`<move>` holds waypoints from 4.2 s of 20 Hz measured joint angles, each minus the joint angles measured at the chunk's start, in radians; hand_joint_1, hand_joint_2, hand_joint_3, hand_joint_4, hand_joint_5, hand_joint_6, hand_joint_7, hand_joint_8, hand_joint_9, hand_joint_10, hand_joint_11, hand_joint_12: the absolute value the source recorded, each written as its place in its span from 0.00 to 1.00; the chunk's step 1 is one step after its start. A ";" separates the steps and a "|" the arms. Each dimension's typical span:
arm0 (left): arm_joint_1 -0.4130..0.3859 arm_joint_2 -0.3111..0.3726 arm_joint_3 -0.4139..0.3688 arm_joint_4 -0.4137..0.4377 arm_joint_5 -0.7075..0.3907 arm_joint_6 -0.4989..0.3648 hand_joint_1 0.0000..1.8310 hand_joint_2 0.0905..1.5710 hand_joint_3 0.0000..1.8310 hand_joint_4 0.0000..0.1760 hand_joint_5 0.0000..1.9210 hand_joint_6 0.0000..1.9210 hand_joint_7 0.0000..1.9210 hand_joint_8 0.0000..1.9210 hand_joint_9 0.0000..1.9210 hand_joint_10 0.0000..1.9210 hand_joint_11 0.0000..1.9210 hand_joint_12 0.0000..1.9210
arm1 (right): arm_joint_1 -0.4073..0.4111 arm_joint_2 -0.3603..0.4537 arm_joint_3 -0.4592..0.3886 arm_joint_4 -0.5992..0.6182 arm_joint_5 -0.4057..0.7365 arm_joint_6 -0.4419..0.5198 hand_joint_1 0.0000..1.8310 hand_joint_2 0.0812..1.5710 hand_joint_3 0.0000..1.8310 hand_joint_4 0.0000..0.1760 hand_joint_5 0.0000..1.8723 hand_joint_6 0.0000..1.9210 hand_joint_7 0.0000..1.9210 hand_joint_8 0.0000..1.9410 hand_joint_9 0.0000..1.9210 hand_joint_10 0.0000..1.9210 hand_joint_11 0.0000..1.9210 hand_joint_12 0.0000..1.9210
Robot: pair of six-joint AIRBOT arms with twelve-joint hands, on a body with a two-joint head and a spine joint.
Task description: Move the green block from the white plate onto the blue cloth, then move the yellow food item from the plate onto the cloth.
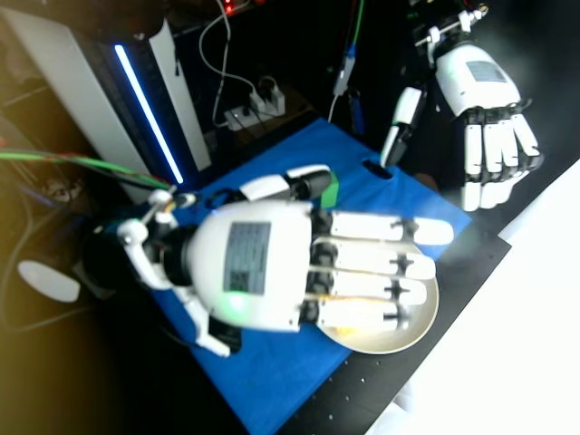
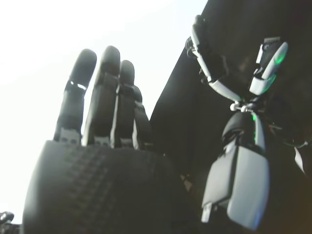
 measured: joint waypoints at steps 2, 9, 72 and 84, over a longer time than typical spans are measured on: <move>-0.009 -0.003 0.000 0.000 0.009 0.003 0.39 0.52 0.00 0.72 0.05 0.00 0.09 0.00 0.08 0.00 0.00 0.28 | 0.000 -0.016 0.012 -0.014 -0.010 0.000 0.21 0.51 0.00 0.17 0.08 0.00 0.18 0.00 0.22 0.01 0.02 0.59; -0.085 -0.021 0.008 0.057 0.055 0.011 0.36 0.52 0.00 0.74 0.03 0.00 0.08 0.00 0.06 0.00 0.00 0.27 | 0.000 -0.107 0.114 -0.159 -0.095 0.001 0.29 0.47 0.00 0.08 0.09 0.00 0.15 0.01 0.14 0.01 0.00 0.52; -0.098 -0.050 -0.006 0.096 0.080 0.011 0.37 0.52 0.00 0.60 0.05 0.00 0.13 0.00 0.12 0.00 0.00 0.29 | 0.007 -0.129 0.129 -0.443 -0.055 0.008 0.64 0.69 0.00 0.00 0.55 0.45 0.36 0.50 0.24 0.58 0.06 0.93; -0.076 -0.050 0.001 0.067 0.081 0.011 0.37 0.50 0.00 0.65 0.07 0.00 0.14 0.00 0.14 0.00 0.00 0.34 | 0.008 0.175 -0.229 -0.608 0.143 0.007 0.58 0.62 0.00 0.00 0.50 0.08 0.45 0.56 0.39 0.79 0.34 0.99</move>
